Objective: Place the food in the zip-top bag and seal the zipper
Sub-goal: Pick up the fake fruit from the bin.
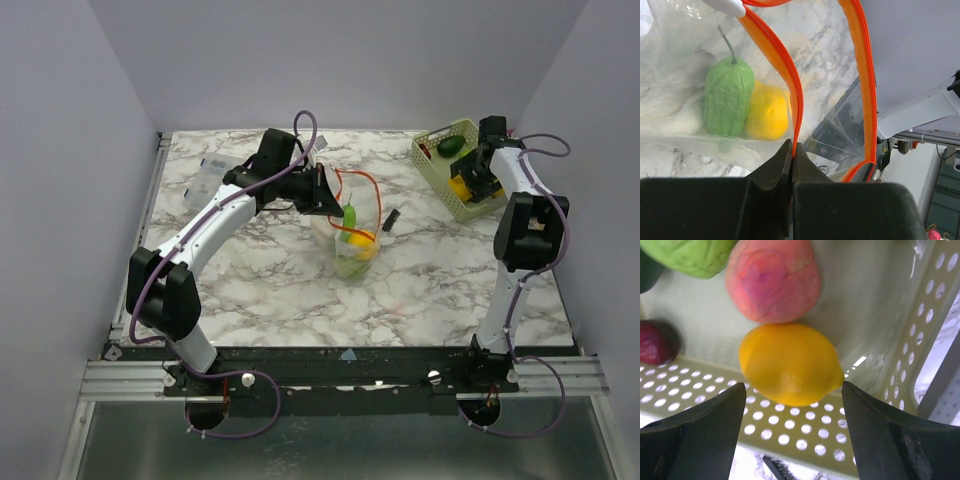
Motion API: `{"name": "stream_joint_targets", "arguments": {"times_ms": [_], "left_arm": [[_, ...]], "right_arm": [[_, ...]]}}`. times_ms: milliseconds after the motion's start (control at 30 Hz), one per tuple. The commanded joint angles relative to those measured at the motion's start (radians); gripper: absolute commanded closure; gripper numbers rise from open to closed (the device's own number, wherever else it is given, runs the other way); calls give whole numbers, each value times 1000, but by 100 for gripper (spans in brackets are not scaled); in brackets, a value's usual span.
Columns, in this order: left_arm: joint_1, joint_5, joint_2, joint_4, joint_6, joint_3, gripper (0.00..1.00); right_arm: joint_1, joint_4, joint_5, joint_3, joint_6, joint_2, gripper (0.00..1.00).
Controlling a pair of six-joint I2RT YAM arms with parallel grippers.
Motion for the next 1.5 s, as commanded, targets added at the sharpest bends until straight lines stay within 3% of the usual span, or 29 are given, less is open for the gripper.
{"name": "stream_joint_targets", "arguments": {"times_ms": [0,233,500,800,867,1033,1100,1333,1467], "left_arm": [[-8,21,-9,7,7,6,100],[-8,29,-8,8,6,5,100],[-8,27,-5,5,9,7,100],[-8,22,3,-6,12,23,100],[-7,20,6,-14,10,31,100],[-8,16,-10,-5,-29,29,100],[-8,9,-20,1,-46,21,100],[-9,10,-36,24,-107,-11,100],[-10,-15,-47,11,-109,-9,100]], "right_arm": [[-6,-59,99,47,89,76,20],[-9,-49,112,140,-28,146,18],[-9,17,34,91,-77,134,19],[-10,48,-12,29,-243,109,16],[-12,83,-25,16,-273,98,22],[-12,184,-43,-1,-349,36,50],[-11,192,-34,22,-372,17,57],[-11,198,-83,29,-397,-104,95],[6,288,-222,-141,-379,-263,100]]}}
